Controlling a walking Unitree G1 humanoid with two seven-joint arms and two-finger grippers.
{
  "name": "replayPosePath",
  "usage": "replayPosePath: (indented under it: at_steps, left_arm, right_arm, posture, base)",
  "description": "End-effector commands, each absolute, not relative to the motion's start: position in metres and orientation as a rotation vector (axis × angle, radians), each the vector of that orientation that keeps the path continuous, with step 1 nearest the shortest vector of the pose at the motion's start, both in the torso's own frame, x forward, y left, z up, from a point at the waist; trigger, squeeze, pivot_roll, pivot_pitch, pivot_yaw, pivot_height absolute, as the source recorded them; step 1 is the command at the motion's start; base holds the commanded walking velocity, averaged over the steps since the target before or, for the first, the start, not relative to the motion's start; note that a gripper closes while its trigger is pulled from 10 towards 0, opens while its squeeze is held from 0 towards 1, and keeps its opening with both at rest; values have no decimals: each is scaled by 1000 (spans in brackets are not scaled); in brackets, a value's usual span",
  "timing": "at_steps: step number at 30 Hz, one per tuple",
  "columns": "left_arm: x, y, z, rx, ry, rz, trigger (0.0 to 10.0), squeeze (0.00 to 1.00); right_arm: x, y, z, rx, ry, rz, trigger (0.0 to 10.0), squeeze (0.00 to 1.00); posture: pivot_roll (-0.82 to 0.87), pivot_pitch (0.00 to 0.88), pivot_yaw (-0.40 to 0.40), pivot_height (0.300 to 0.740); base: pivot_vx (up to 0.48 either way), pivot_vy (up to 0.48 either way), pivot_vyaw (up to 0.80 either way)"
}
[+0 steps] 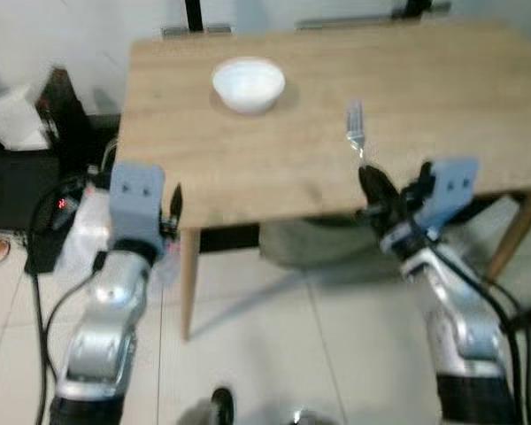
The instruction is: Setting the table
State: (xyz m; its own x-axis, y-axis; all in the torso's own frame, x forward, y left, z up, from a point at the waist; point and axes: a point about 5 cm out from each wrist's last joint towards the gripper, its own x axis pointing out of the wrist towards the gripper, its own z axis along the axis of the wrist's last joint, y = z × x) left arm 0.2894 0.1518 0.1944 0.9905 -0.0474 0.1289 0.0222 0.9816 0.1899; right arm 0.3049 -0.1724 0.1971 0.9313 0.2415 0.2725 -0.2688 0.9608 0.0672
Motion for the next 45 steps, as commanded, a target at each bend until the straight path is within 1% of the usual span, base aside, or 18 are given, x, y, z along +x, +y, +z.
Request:
replayPosePath:
  at_steps: [1,17,28,34,45]
  left_arm:
    - [289,156,192,201,-124,-24,10000,0]
    - [289,155,191,201,-119,-30,10000,0]
    - [289,151,187,175,-88,-53,10000,0]
    - [290,153,185,179,-74,-31,10000,0]
    - [290,152,184,187,-71,-42,10000,0]
  right_arm:
    - [303,-173,196,101,-269,258,10000,0]
    - [302,-173,195,99,-265,258,10000,0]
    - [302,-173,193,100,-258,254,10000,0]
    - [302,-173,193,104,-252,253,10000,0]
    - [302,-175,192,113,-245,242,10000,0]
  posture:
    - [-109,49,35,740]
    - [-112,48,38,740]
    - [-113,48,39,740]
    - [-114,55,36,740]
    - [-117,58,39,740]
  base:
    - [-341,0,0]
    - [-323,0,0]
    - [0,0,0]
    - [0,0,0]
    - [0,0,-776]
